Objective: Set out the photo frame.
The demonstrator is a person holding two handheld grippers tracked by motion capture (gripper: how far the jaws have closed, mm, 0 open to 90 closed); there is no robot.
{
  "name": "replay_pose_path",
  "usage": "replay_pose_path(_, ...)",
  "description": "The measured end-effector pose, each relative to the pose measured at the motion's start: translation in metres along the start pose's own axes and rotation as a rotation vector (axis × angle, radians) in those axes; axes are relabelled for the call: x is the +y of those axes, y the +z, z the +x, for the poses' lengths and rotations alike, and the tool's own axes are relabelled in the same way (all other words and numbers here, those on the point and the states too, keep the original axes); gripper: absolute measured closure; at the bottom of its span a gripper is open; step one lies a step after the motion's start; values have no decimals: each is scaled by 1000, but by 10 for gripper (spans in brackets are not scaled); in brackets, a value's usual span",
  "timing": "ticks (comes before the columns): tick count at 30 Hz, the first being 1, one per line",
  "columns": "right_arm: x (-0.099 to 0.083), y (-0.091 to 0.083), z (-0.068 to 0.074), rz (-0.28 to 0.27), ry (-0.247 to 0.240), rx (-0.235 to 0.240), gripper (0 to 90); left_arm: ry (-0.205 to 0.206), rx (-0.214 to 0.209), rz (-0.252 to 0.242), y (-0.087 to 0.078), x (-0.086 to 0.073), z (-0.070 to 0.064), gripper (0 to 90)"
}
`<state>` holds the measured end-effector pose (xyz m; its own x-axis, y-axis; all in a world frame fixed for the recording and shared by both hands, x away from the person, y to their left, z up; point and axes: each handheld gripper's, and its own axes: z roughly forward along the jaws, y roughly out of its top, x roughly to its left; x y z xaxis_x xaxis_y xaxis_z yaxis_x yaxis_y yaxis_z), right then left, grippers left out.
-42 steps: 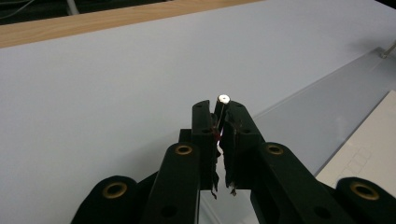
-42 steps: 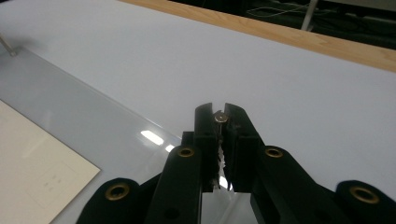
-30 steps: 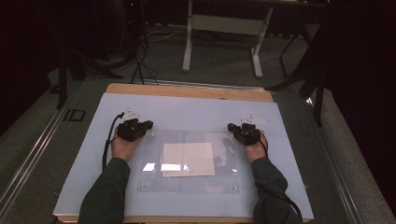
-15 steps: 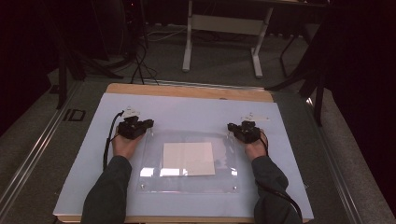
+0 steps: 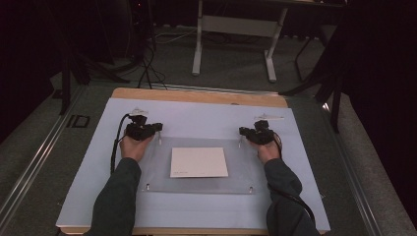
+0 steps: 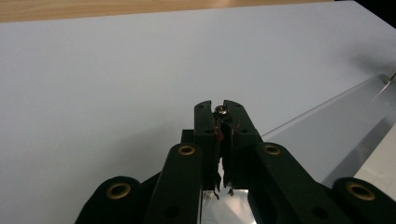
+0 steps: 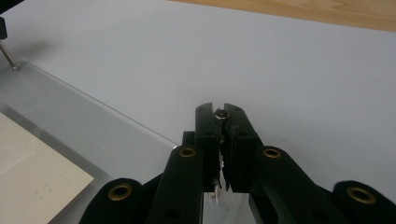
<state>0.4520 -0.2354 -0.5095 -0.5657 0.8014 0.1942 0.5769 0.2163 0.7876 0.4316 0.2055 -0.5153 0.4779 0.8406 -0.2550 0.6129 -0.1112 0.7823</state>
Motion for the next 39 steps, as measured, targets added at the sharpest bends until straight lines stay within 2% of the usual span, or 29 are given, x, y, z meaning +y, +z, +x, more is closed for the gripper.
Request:
replay_pose_path(6,4,4,-4,11,34,10,854,-34,-2,6,5,4,3,856)
replay_pose_path(7,5,5,-5,11,38,9,853,-52,-2,3,7,5,5,856)
replay_pose_path(8,6,6,-6,13,54,10,852,-60,0,5,8,5,5,856)
replay_pose_path(11,8,8,-7,22,61,5,846,-77,13,4,11,6,5,854)
replay_pose_path(16,13,10,-2,48,-1,-42,824,-82,23,13,12,8,5,853)
replay_pose_path(20,11,8,2,36,-58,-66,789,-81,26,14,13,8,4,854)
replay_pose_path(23,7,-1,0,-10,-34,-38,760,-88,26,8,13,7,5,854)
replay_pose_path(27,3,-10,2,-28,-67,-38,727,-93,25,5,13,7,5,854)
replay_pose_path(28,-2,-18,4,-48,-92,-44,719,-96,23,6,14,7,5,854)
replay_pose_path(31,-6,-22,5,-58,-104,-44,719,-97,23,5,14,7,5,854)
replay_pose_path(32,-12,-27,6,-66,-120,-61,715,-94,24,6,14,7,5,854)
replay_pose_path(39,-28,-43,8,-75,-140,-71,667,-98,26,10,14,8,5,853)
